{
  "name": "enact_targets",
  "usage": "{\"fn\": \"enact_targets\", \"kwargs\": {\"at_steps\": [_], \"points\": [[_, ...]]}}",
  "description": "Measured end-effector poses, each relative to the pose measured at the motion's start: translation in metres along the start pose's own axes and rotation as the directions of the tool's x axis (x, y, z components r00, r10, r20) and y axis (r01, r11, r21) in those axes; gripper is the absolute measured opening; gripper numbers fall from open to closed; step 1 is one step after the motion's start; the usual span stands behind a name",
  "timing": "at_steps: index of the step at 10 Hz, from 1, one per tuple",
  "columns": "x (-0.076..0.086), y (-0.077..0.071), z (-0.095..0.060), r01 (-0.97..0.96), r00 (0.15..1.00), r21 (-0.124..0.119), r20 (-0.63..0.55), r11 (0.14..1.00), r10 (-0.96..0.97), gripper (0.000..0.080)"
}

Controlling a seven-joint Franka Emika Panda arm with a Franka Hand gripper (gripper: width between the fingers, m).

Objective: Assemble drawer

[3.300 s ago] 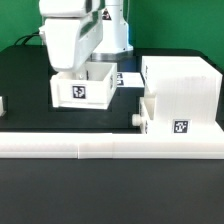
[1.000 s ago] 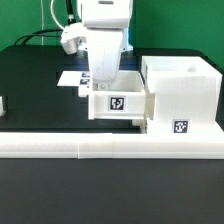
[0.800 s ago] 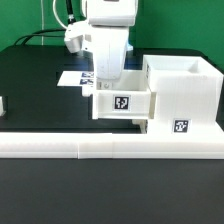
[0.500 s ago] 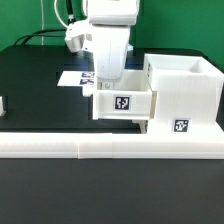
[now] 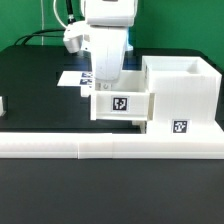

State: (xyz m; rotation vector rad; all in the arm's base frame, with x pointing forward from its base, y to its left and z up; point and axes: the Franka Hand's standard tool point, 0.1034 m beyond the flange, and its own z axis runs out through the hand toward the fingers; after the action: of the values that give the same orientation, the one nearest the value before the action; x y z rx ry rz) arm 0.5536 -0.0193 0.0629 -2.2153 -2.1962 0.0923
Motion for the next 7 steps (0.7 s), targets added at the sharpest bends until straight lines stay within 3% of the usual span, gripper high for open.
{"fn": "enact_targets", "kwargs": {"at_steps": [7], "points": [[-0.0006, -0.0011, 0.0029, -0.009, 1.0, 0.005, 0.0, 1.0, 0.009, 0.0042]]}}
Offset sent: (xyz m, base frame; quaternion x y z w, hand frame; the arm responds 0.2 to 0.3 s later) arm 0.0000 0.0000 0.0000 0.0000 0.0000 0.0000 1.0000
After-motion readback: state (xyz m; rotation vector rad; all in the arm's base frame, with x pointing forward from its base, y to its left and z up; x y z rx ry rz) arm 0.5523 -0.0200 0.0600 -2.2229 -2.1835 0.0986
